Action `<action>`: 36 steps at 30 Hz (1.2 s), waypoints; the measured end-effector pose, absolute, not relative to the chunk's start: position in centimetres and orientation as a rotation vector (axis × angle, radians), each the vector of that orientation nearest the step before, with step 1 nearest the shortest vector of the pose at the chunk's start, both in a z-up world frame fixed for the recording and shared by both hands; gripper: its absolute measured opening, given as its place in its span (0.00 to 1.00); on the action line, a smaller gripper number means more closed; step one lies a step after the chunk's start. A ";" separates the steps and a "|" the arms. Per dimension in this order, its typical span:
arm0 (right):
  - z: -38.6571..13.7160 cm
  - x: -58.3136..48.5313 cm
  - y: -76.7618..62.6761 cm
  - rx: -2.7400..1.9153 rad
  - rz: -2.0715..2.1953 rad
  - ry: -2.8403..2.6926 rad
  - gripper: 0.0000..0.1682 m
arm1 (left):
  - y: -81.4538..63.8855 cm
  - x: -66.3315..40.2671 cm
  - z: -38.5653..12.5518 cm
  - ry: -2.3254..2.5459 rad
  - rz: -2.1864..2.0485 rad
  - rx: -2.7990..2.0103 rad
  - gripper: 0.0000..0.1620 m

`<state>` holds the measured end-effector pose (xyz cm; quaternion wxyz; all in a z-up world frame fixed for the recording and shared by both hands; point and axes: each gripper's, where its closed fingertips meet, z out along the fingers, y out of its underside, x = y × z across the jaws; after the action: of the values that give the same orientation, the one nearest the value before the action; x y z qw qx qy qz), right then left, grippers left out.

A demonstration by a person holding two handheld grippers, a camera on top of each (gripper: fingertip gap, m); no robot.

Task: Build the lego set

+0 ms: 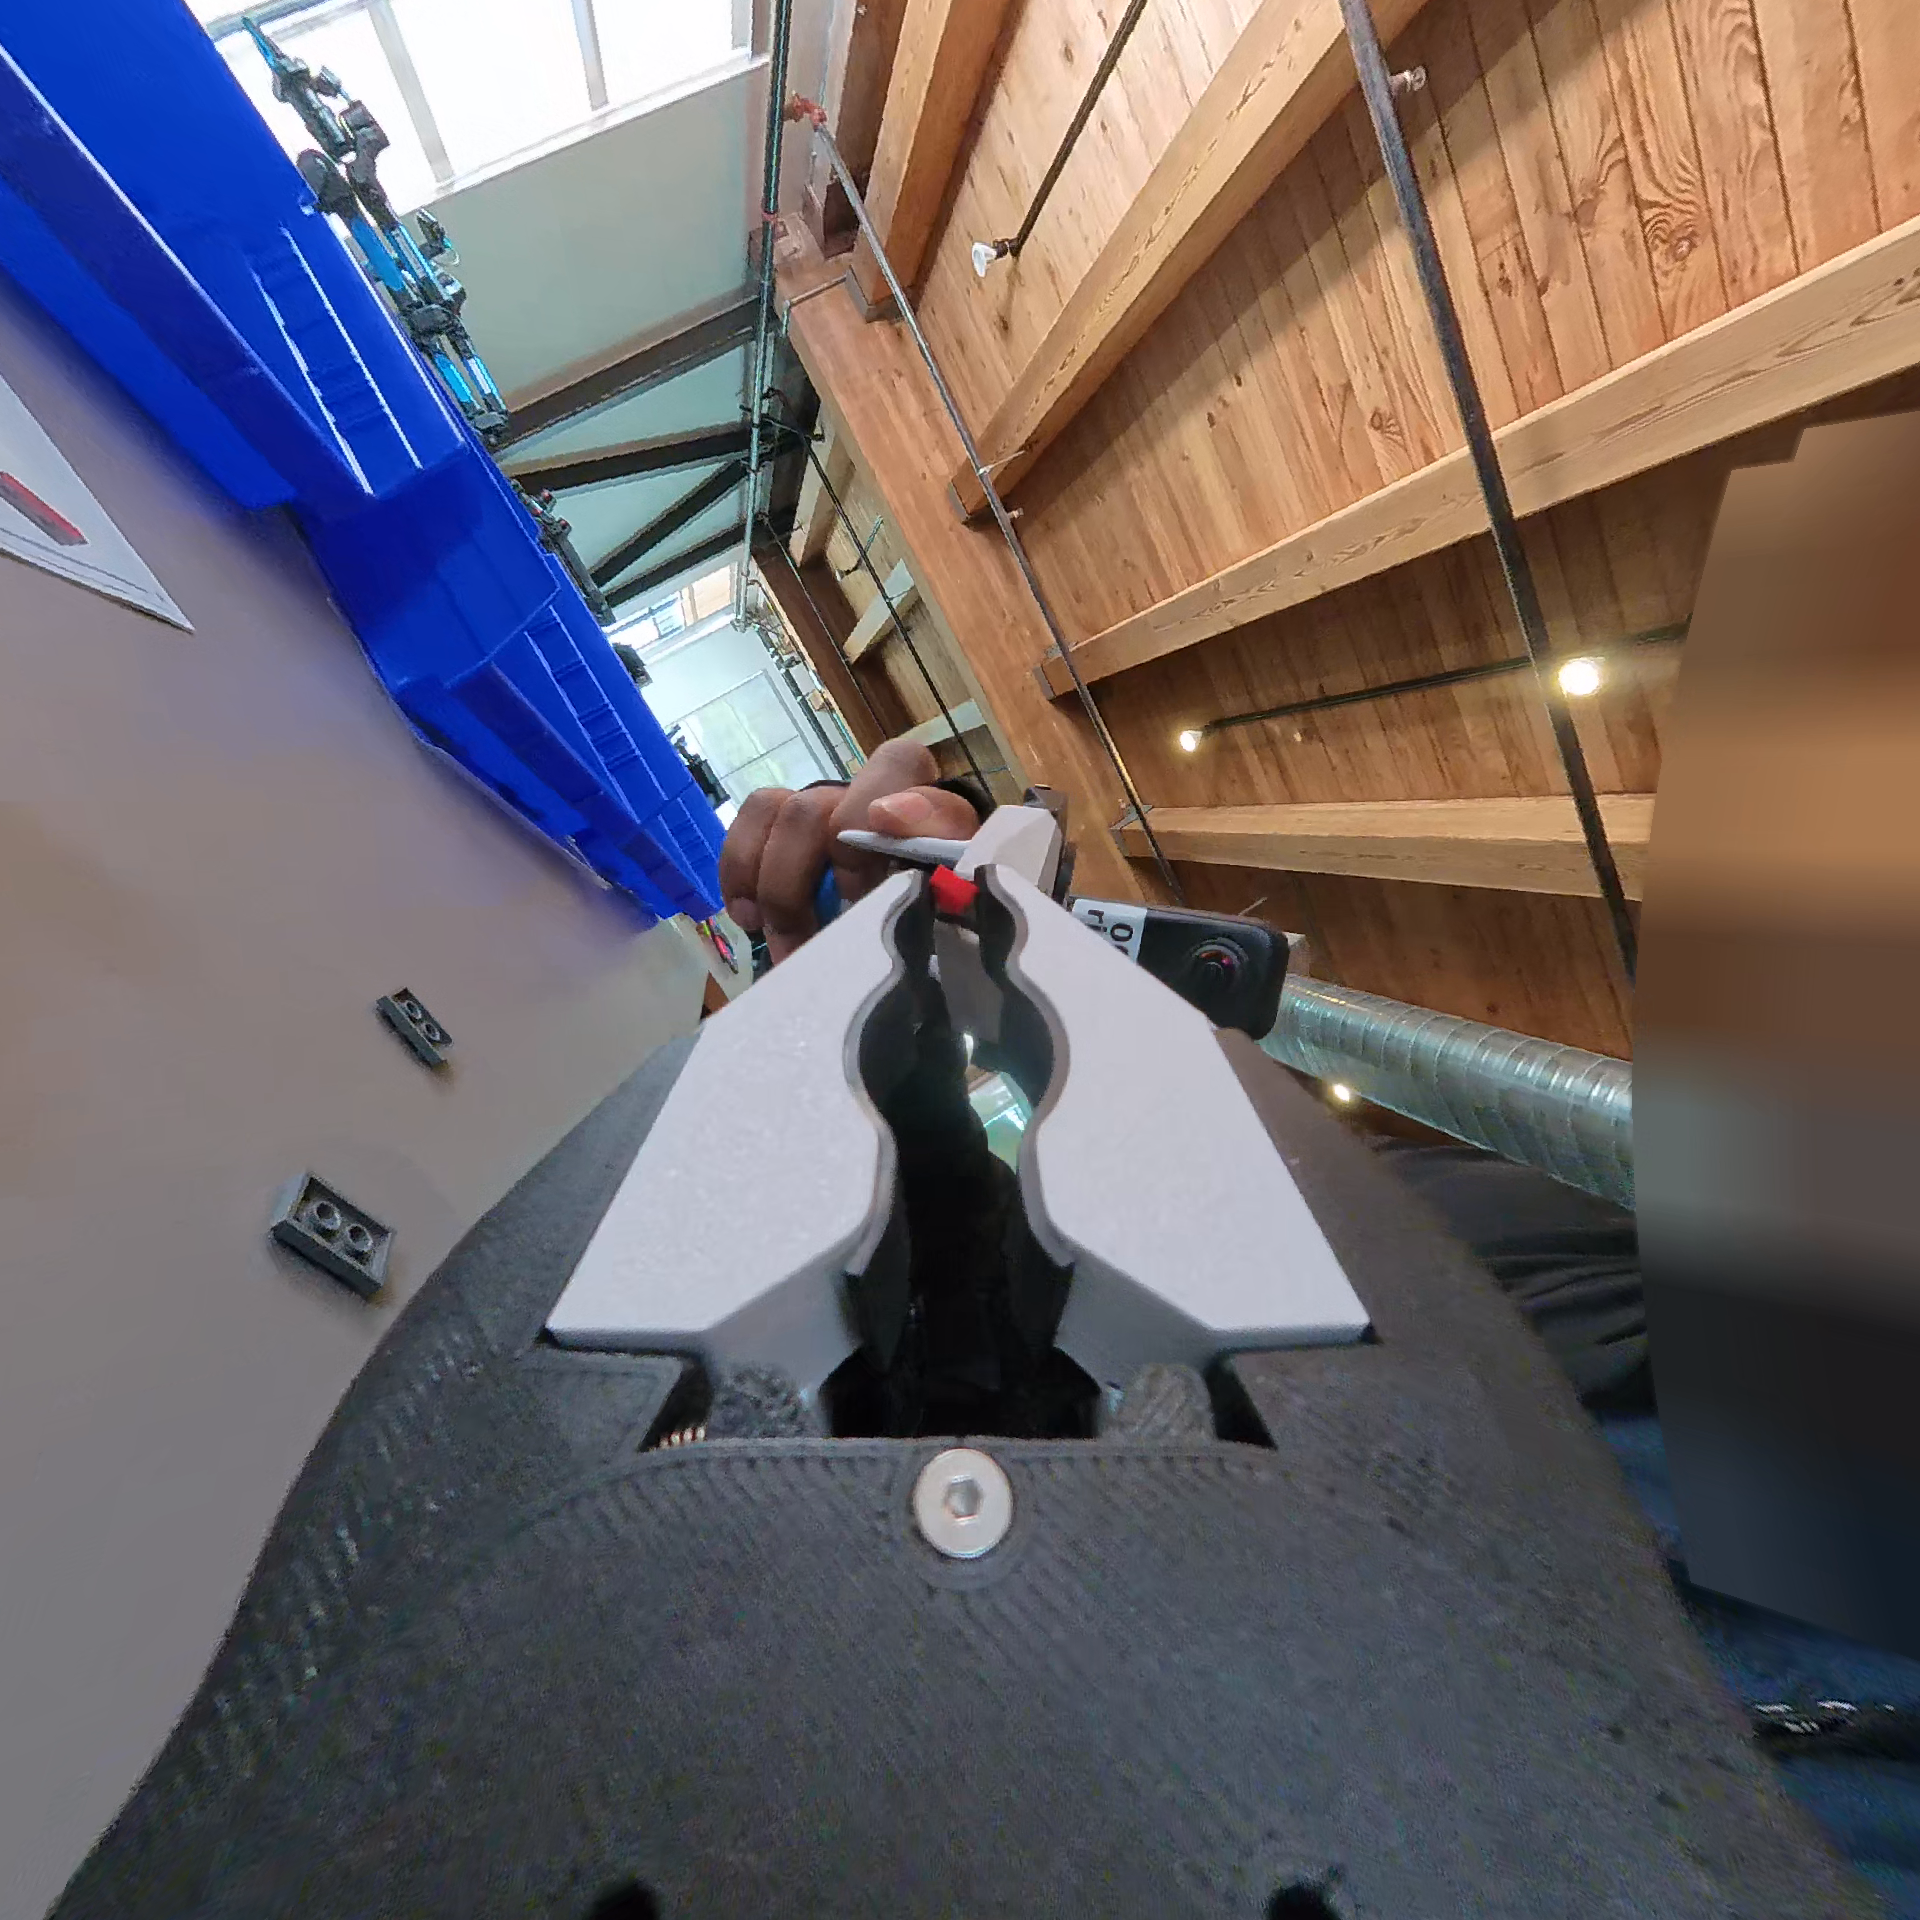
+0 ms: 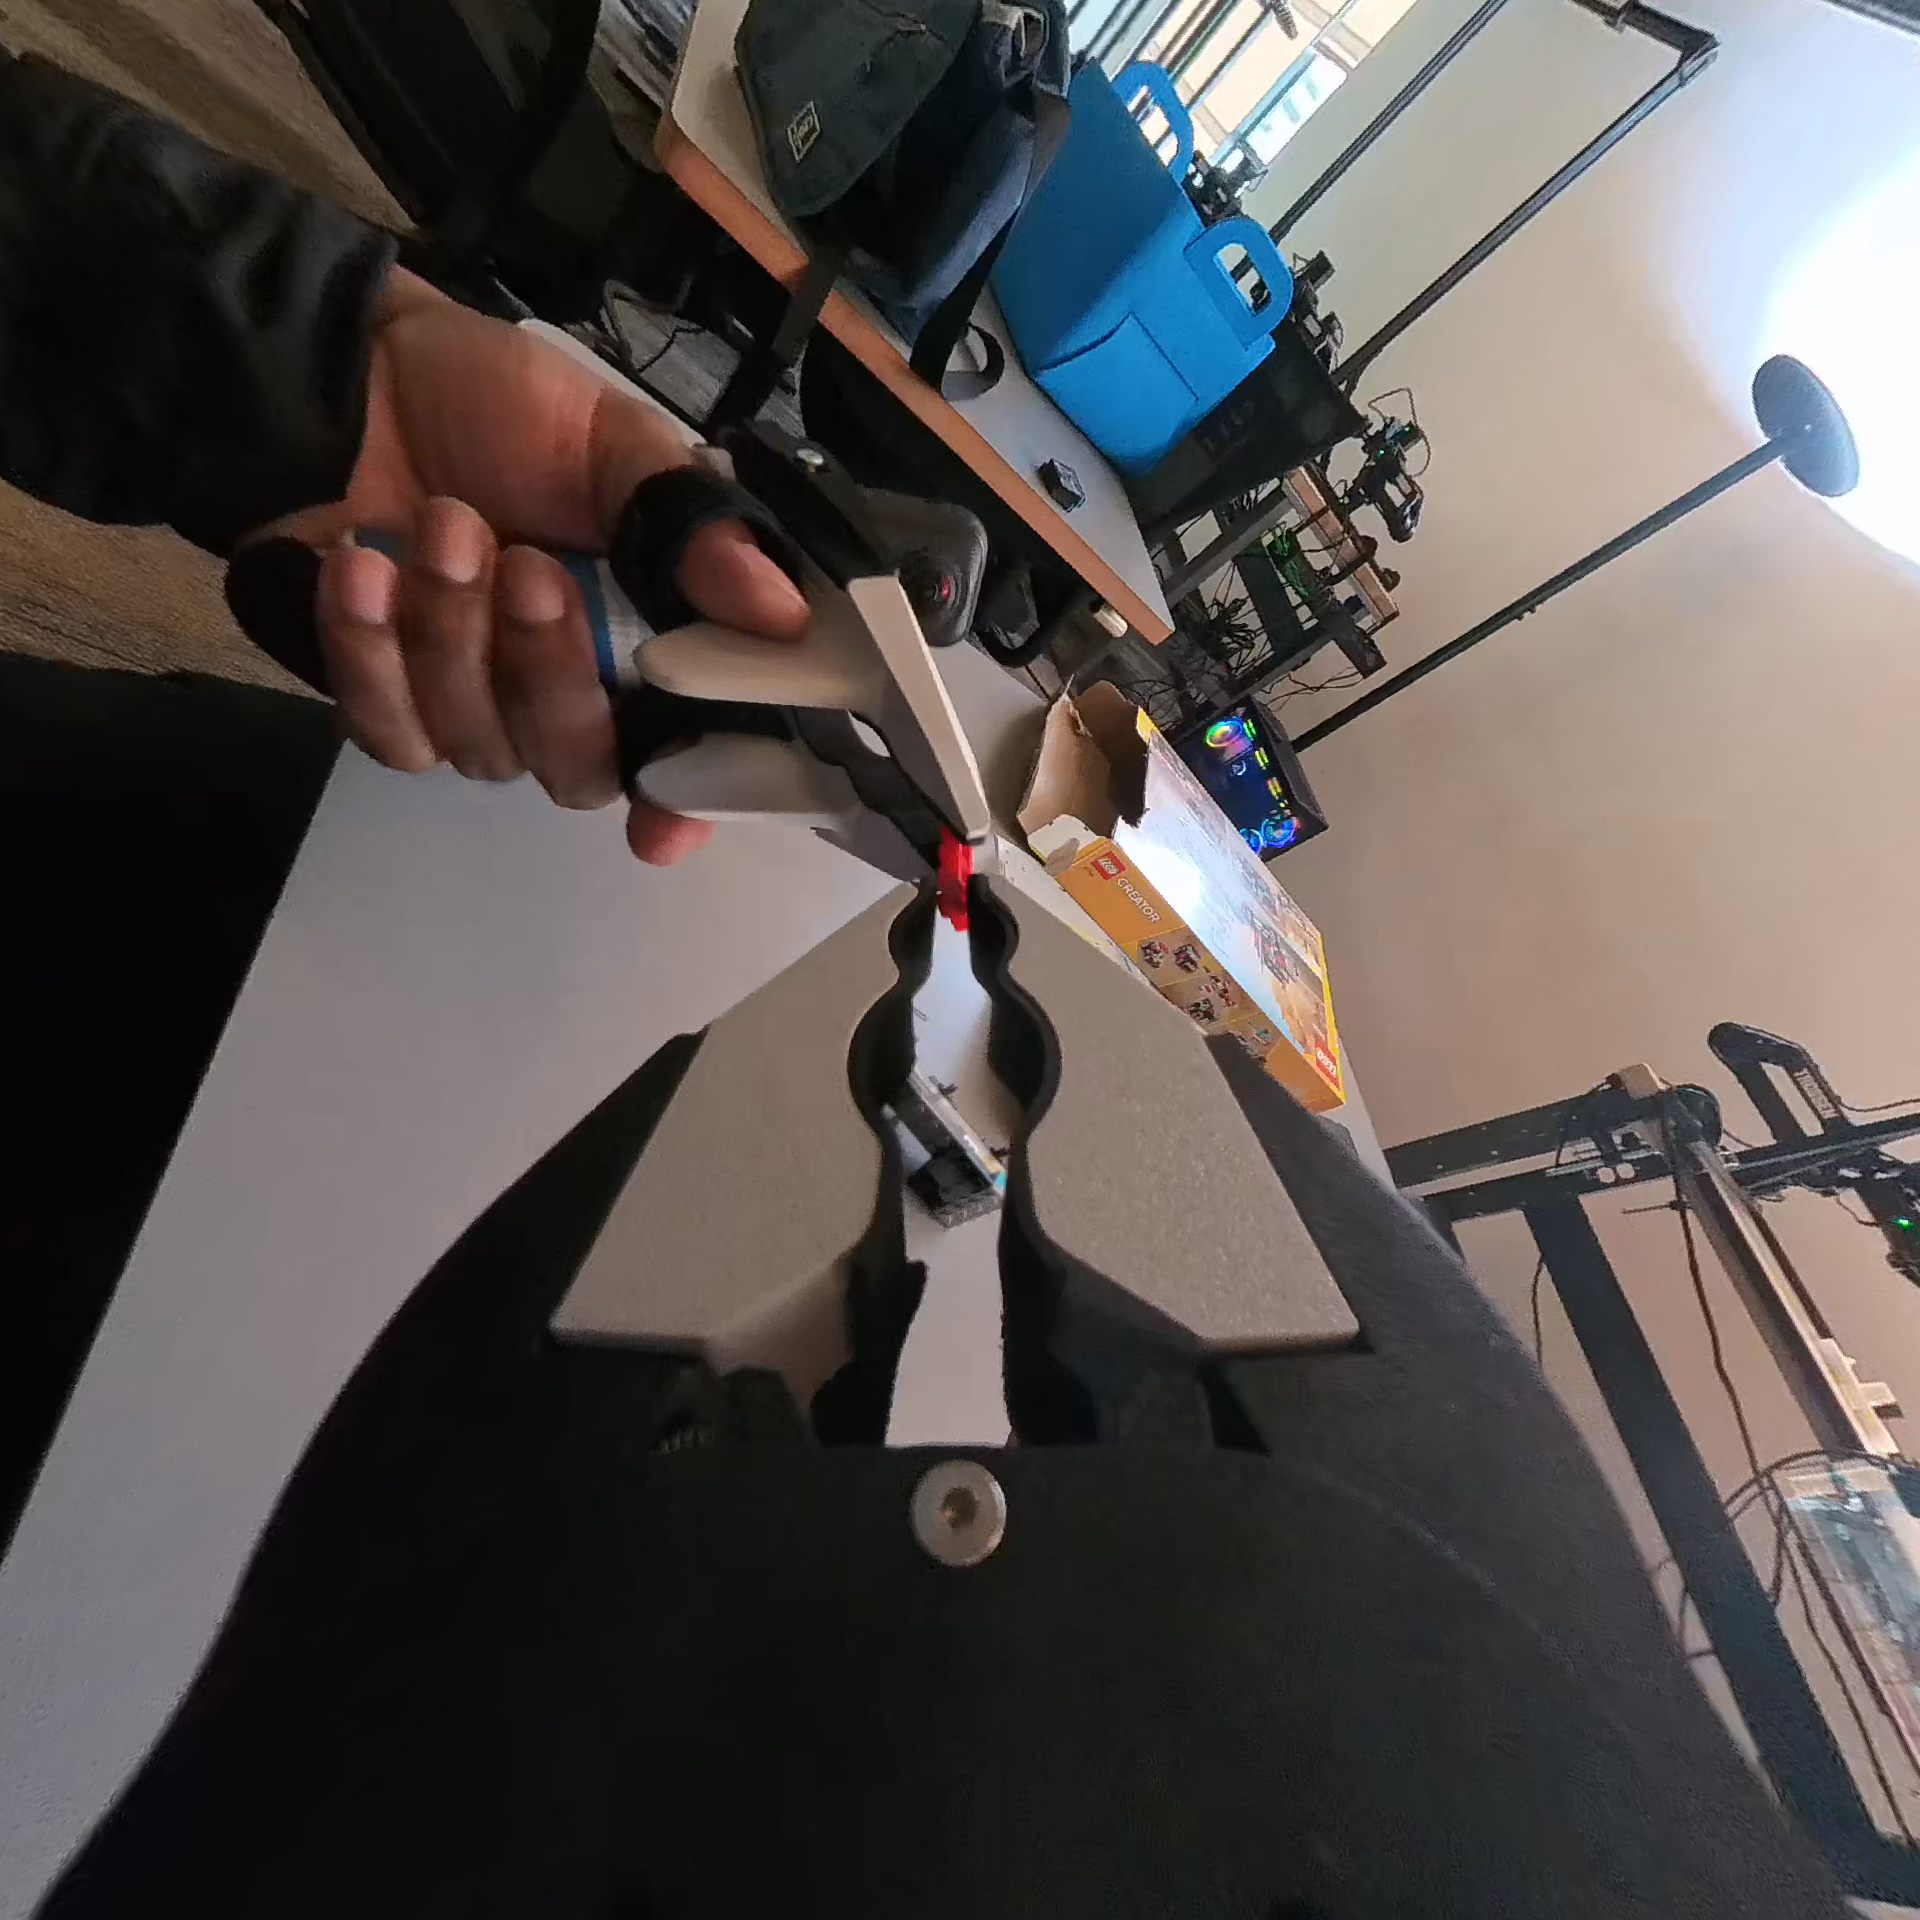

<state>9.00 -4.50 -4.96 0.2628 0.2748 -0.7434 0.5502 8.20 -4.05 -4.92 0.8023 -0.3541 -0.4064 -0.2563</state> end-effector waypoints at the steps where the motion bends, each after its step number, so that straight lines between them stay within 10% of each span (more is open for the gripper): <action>1: -4.9 9.0 -4.5 0.736 1.499 -2.015 0.04 | -4.1 8.2 -4.9 -0.871 -0.536 -0.764 0.05; 13: -12.1 7.9 -1.8 0.569 1.528 -2.588 0.24 | -5.6 6.5 -7.8 -1.049 -0.308 -0.894 0.04; 22: -19.2 7.8 -1.6 0.653 1.082 -2.922 0.25 | -5.3 6.3 -9.0 -1.098 -0.255 -0.983 0.04; 36: -15.9 7.4 -3.4 0.403 1.350 -2.656 0.15 | -4.3 6.6 -11.0 -1.118 -0.220 -1.137 0.05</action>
<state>7.41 -3.45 -15.95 0.0675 0.1337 -0.8814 0.4481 6.56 -4.26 -10.99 0.6934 -0.5090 -0.5005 -0.0984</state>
